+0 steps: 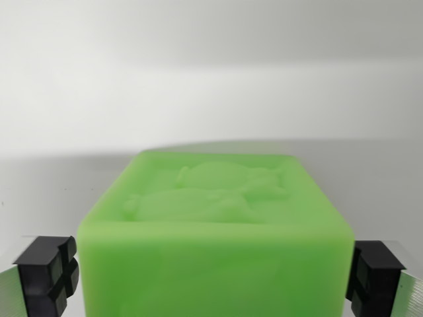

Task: Stack cube

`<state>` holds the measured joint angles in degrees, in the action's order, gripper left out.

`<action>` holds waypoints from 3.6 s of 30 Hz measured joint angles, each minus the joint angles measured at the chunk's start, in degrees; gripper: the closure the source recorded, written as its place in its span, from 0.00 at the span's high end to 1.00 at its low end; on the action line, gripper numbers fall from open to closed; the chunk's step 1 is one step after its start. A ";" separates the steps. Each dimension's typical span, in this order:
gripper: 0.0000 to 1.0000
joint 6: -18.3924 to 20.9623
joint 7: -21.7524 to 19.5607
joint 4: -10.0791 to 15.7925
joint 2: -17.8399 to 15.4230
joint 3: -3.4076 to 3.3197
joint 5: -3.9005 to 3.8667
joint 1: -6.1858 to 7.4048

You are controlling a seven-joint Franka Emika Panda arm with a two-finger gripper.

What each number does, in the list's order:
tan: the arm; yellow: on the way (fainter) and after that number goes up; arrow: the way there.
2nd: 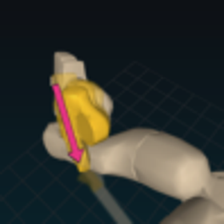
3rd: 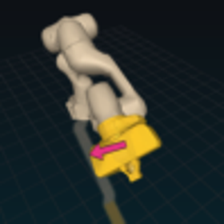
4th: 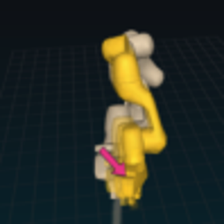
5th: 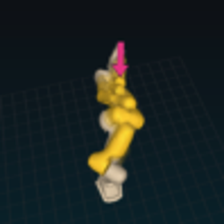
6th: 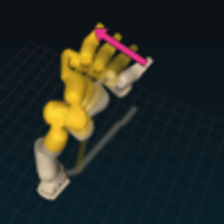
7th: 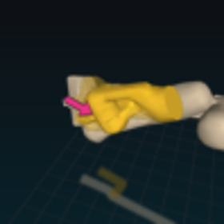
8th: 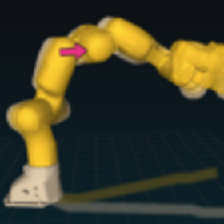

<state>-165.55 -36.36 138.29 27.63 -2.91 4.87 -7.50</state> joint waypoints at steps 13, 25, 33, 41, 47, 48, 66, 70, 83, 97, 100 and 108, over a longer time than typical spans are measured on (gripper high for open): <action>0.00 -0.01 0.00 -0.01 0.00 0.01 0.00 0.00; 0.00 -0.01 0.00 0.00 0.00 0.01 0.00 -0.01; 0.00 0.01 0.00 0.00 -0.01 0.01 0.00 0.01; 0.00 0.44 0.00 0.15 -0.73 -0.06 0.00 0.06; 0.00 1.18 -0.03 0.48 -1.82 -0.24 0.00 0.21; 0.00 1.35 -0.03 0.56 -2.07 -0.28 0.00 0.25; 0.00 5.59 -0.38 1.84 -7.68 -1.34 -0.46 1.15; 0.00 6.63 -0.54 2.15 -9.06 -1.61 -0.71 1.39; 0.00 11.31 -1.40 2.79 -14.54 -2.31 -1.96 1.82; 0.00 17.42 -2.57 2.90 -21.04 -2.52 -3.35 1.82; 0.00 17.57 -3.20 3.20 -21.50 -2.50 -3.48 2.01; 0.00 17.57 -5.67 4.89 -22.70 -2.18 -3.79 3.29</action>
<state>-147.99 -42.03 143.18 4.93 -5.09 1.08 -4.21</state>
